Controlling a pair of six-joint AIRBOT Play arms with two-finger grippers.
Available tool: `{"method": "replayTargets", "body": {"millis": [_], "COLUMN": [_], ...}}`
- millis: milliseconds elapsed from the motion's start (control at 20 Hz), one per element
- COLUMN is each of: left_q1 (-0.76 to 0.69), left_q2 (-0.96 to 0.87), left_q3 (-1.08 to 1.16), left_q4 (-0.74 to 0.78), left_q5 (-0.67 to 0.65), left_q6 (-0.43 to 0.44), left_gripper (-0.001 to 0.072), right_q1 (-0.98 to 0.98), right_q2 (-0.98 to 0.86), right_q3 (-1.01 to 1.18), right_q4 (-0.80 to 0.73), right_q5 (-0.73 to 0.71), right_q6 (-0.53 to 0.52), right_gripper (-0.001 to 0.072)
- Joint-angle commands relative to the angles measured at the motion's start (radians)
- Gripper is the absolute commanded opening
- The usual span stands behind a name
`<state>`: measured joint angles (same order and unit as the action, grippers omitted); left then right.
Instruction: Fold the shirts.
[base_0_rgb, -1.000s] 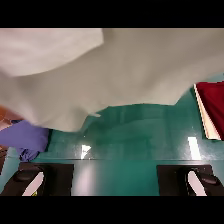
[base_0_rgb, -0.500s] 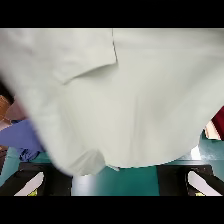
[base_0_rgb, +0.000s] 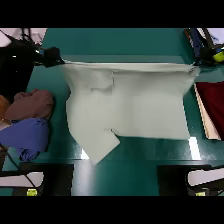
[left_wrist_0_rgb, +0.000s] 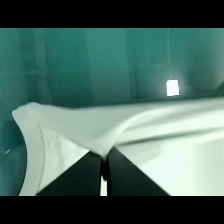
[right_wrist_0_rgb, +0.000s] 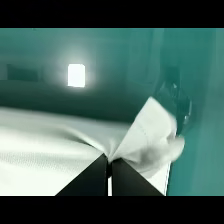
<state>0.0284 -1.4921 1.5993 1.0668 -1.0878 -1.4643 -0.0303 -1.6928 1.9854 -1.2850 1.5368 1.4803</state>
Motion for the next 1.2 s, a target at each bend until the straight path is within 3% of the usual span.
{"method": "replayTargets", "body": {"millis": [0, 150, 400, 650, 800, 850, 900, 950, 1000, 1150], "left_q1": [0.001, 0.001, 0.000, 0.000, 0.000, 0.000, 0.000, 0.000, 0.003, 0.018], "left_q2": [-0.101, -0.101, -0.101, -0.101, -0.101, -0.101, -0.101, -0.101, -0.100, -0.058], "left_q3": [-0.013, -0.013, -0.067, -0.251, -0.270, -0.270, -0.270, -0.269, -0.265, -0.267], "left_q4": [-0.013, -0.014, -0.003, -0.005, -0.014, -0.021, -0.027, -0.028, -0.026, 0.014], "left_q5": [0.185, 0.180, 0.033, 0.174, 0.190, 0.190, 0.188, 0.178, 0.150, 0.030], "left_q6": [0.006, 0.006, 0.034, 0.035, 0.035, 0.035, 0.035, 0.031, 0.032, 0.033], "left_gripper": [0.0023, 0.0023, 0.0023, 0.0023, 0.0023, 0.0025, 0.0066, 0.0376, 0.0574, 0.0540], "right_q1": [0.008, 0.008, 0.008, 0.019, 0.034, 0.035, 0.035, 0.035, 0.034, -0.001], "right_q2": [-0.125, -0.117, -0.119, -0.124, -0.124, -0.124, -0.124, -0.121, -0.115, -0.032], "right_q3": [0.001, 0.002, 0.001, -0.139, -0.229, -0.242, -0.246, -0.242, -0.235, -0.276], "right_q4": [0.001, -0.001, -0.107, -0.102, -0.093, -0.095, -0.094, -0.096, -0.096, -0.097], "right_q5": [-0.133, -0.186, -0.062, -0.127, -0.164, -0.169, -0.168, -0.158, -0.141, -0.113], "right_q6": [0.000, 0.000, -0.006, -0.005, -0.004, -0.005, -0.005, -0.005, -0.005, -0.007], "right_gripper": [0.0012, 0.0012, 0.0012, 0.0013, 0.0016, 0.0121, 0.0342, 0.0387, 0.0387, 0.0387]}}
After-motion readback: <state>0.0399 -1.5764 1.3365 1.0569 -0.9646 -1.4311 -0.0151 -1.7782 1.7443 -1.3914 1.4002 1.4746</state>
